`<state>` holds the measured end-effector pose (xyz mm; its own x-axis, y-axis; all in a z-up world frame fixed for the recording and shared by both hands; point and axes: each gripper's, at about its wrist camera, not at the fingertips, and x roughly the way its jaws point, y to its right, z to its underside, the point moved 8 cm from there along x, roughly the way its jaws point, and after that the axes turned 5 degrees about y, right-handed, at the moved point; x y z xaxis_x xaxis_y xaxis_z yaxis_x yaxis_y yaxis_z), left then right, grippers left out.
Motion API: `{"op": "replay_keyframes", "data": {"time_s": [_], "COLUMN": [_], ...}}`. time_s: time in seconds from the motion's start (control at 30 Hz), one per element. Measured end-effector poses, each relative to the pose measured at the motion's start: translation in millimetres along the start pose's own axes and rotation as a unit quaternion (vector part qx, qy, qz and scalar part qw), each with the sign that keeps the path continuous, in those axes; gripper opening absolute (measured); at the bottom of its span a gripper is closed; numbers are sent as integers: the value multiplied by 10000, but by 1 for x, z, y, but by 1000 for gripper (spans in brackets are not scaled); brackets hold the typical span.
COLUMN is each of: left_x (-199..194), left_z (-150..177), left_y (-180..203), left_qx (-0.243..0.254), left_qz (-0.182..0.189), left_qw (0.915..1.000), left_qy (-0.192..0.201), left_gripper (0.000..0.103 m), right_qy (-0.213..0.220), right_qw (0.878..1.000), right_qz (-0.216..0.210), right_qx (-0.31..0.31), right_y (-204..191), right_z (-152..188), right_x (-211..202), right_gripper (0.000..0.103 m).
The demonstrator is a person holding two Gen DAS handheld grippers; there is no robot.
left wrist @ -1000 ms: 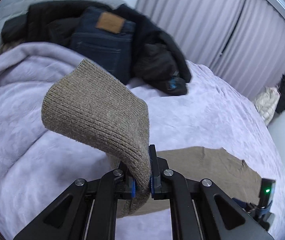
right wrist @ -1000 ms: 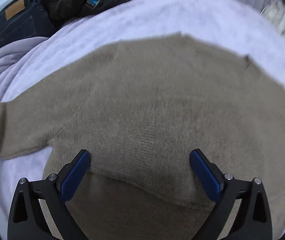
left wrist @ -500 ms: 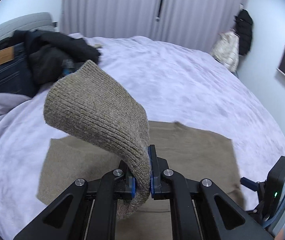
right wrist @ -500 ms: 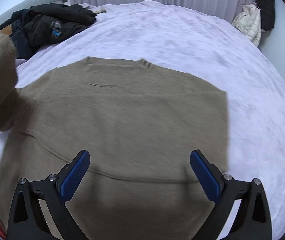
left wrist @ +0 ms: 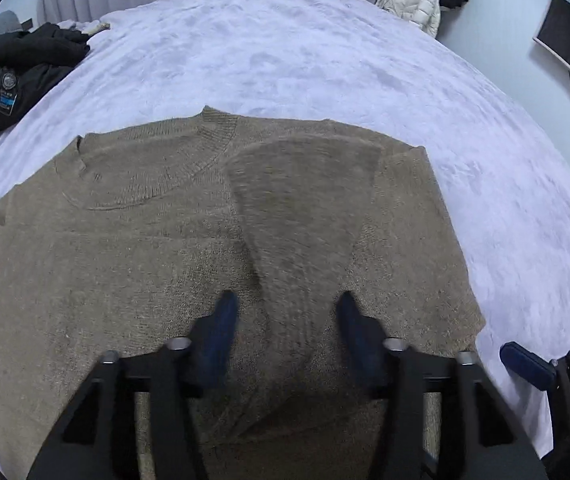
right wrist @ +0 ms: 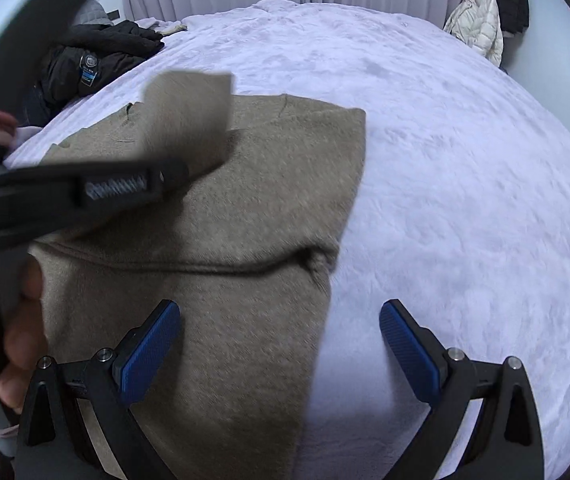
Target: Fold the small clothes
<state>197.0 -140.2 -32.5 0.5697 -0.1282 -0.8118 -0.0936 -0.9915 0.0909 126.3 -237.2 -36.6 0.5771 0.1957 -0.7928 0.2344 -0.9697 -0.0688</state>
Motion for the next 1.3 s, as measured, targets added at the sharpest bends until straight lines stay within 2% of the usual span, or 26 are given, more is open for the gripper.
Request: {"op": "replay_keyframes", "data": {"time_s": [0.03,0.07,0.1,0.17,0.2,0.3,0.37,0.47,0.57,0.67,0.7,0.73,0.77,0.8,0.83,0.9,0.97,1.03,1.07,1.1,1.13,1.17,1.23,1.3], "left_x": [-9,-20,-30,-49,-61,-83,-88,-85,-76,-58,-52,-46,-43,-43,-46,-66,-78,-69,-54,-37,-29,-30,-44,-59], "left_z": [-3,-6,-7,-4,-2,3,6,15,29,47,52,56,58,59,55,42,31,30,36,46,52,56,58,56], "left_y": [-4,-8,-11,-21,-30,-73,-112,-166,-215,-237,-239,-239,-237,-235,-232,-224,-221,-218,-218,-220,-223,-223,-226,-228], "left_qx": [52,80,118,123,65,-206,-480,-997,-1494,-1775,-1756,-1667,-1554,-1435,-1374,-1436,-1465,-1284,-1130,-975,-871,-822,-852,-946], "left_qz": [-219,-359,-277,148,191,33,-196,-545,-763,-753,-766,-794,-856,-955,-960,-609,-489,-628,-756,-911,-1010,-971,-918,-787], "left_qw": [9996,9985,9981,9985,9980,9964,9949,9905,9837,9804,9809,9824,9839,9848,9856,9859,9842,9871,9898,9911,9909,9919,9920,9920], "left_qy": [193,416,529,519,593,818,869,776,650,411,345,280,231,207,234,604,868,720,428,37,-153,-54,146,270], "left_gripper": [99,101,101,101,101,101,101,101,101,101,101,101,101,101,101,101,101,101,101,101,102,102,101,101], "right_qy": [18,49,95,167,208,325,366,317,253,245,206,145,37,-82,-185,-33,443,530,351,76,-149,-265,-134,-21], "right_qw": [10000,9999,9998,9995,9991,9968,9934,9861,9816,9766,9758,9744,9725,9721,9725,9717,9769,9811,9839,9865,9875,9859,9810,9790], "right_qz": [-39,-87,-145,-218,-298,-609,-915,-1334,-1435,-1539,-1512,-1514,-1506,-1421,-1305,-1295,-1198,-1020,-942,-820,-634,-548,-759,-677], "right_qx": [29,68,113,173,231,402,583,939,1232,1483,1564,1658,1775,1867,1921,1974,1711,1554,1477,1417,1432,1557,1779,1925], "right_y": [2,3,3,2,1,-5,-12,-21,-25,-29,-29,-29,-29,-27,-24,-24,-28,-31,-33,-33,-29,-24,-16,-6], "right_z": [0,0,-1,-2,-5,-12,-20,-28,-32,-34,-35,-36,-36,-36,-35,-43,-58,-64,-62,-56,-49,-41,-33,-25], "right_x": [0,-2,-4,-7,-9,-11,-10,-1,7,11,15,20,28,36,41,34,15,13,23,34,43,47,37,15], "right_gripper": [101,101,101,101,101,101,101,101,99,89,81,67,58,34,19,18,18,20,21,26,38,41,49,57]}}
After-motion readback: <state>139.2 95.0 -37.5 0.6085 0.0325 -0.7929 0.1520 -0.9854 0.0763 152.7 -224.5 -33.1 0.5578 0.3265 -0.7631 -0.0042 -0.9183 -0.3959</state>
